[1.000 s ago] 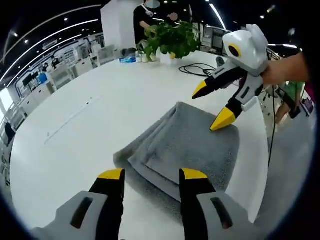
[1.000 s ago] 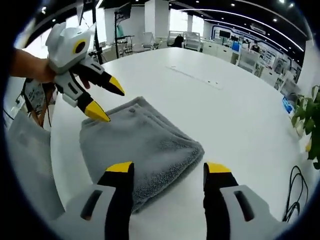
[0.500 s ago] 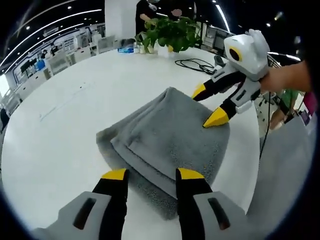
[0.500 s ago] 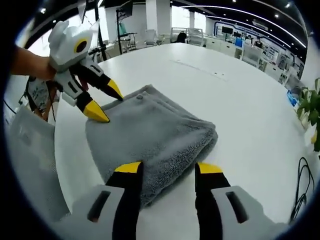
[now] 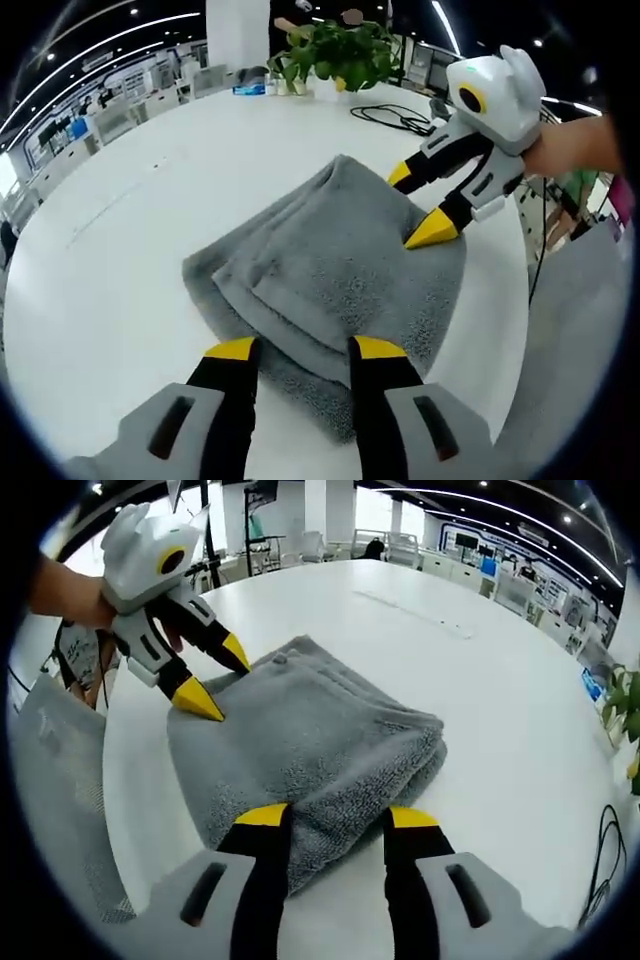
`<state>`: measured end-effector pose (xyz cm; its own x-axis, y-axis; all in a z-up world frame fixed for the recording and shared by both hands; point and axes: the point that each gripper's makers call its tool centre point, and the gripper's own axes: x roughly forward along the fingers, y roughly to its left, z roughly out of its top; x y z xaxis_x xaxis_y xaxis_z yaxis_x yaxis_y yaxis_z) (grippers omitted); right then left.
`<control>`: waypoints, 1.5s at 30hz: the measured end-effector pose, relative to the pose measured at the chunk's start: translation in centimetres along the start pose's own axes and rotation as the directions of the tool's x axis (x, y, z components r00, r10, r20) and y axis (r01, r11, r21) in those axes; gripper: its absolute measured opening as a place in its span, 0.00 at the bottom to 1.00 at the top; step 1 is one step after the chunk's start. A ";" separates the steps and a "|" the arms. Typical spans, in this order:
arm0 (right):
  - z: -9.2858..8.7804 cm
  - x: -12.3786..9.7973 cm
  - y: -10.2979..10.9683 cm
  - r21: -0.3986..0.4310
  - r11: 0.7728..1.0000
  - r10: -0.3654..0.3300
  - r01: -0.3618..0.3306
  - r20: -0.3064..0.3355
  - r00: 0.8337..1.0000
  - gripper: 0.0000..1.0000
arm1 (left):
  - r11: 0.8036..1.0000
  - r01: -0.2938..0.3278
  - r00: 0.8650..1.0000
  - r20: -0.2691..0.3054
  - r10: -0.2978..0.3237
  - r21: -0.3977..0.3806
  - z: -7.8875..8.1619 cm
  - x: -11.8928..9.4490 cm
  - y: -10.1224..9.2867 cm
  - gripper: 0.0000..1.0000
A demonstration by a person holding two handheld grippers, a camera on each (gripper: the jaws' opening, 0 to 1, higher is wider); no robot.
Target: Fold the towel on the table until its edges align and the towel forms a compact rectangular stack.
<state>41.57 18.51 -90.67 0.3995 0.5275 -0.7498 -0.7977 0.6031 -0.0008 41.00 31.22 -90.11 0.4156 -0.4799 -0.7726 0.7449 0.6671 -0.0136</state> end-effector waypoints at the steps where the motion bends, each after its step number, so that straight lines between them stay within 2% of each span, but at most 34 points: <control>1: 0.0 0.0 -0.1 0.002 1.000 0.001 -0.001 0.001 1.000 0.37 | 1.000 0.001 1.000 0.002 -0.001 -0.004 0.0 0.1 0.0 0.37; 12: 1.0 0.8 -2.1 -0.014 1.000 -0.018 0.018 -0.005 1.000 0.37 | 1.000 -0.010 1.000 0.009 0.010 -0.015 1.3 1.1 1.4 0.37; 37: 4.0 3.3 -6.7 -0.025 0.998 -0.058 0.058 -0.002 0.998 0.36 | 0.999 -0.037 0.999 -0.003 0.037 0.025 4.5 3.6 6.3 0.37; 45: 5.2 4.2 -8.1 -0.076 0.995 -0.069 0.069 0.005 0.998 0.34 | 0.998 -0.057 0.998 0.005 0.057 0.003 5.3 4.1 7.6 0.37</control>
<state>52.05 18.93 -90.39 0.4555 0.4874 -0.7449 -0.8001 0.5910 -0.1025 51.15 31.32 -90.06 0.4601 -0.4436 -0.7691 0.7213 0.6918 0.0325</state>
